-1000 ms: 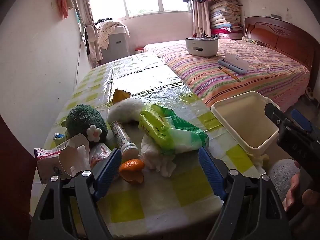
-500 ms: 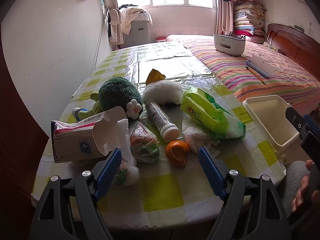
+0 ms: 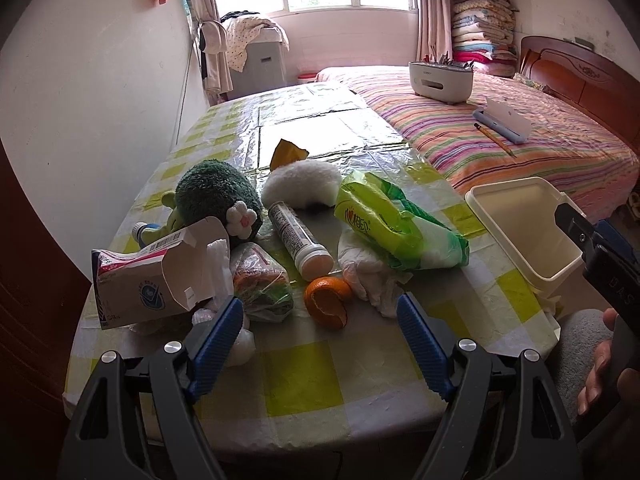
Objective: Collect trash
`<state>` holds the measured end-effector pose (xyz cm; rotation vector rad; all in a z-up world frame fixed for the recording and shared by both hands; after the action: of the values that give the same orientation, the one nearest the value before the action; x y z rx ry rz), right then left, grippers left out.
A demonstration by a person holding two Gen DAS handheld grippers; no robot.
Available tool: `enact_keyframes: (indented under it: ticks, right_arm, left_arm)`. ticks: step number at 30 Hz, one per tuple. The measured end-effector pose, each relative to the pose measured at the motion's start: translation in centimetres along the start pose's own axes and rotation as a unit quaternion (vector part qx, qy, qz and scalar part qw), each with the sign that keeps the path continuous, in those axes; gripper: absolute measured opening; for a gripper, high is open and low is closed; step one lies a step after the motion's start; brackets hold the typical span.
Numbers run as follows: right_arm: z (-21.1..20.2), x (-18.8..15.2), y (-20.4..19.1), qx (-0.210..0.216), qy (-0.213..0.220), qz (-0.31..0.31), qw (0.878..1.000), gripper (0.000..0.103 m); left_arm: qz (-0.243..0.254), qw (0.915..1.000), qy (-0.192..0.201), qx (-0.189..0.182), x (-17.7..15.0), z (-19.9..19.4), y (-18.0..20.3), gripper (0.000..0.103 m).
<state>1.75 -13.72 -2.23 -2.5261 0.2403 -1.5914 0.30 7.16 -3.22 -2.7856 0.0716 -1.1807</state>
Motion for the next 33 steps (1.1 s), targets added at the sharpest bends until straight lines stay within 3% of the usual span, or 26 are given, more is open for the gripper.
enact_keyframes:
  ticks: [24,33]
  right_arm:
    - [-2.0,-0.3,4.3,-0.053,0.012,0.024,0.998,0.097]
    - [-1.9,-0.7,6.0,-0.039,0.007,0.053,0.998,0.097]
  left_arm:
    - [0.073,0.9966,0.037,-0.008,1.7,-2.5,6.3,0.077]
    - [0.080,0.9962,0.034,-0.003,2.0,-2.2,7.8,0.077]
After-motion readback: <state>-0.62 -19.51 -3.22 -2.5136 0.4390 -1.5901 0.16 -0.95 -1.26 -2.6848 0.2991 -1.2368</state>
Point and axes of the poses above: each gripper's, at about its wrist camera, not at the fingertips, and z roughly the way its jaws point, y to its right, x to its top, the point moved 3 cm from there along z, roughly the way its jaws point
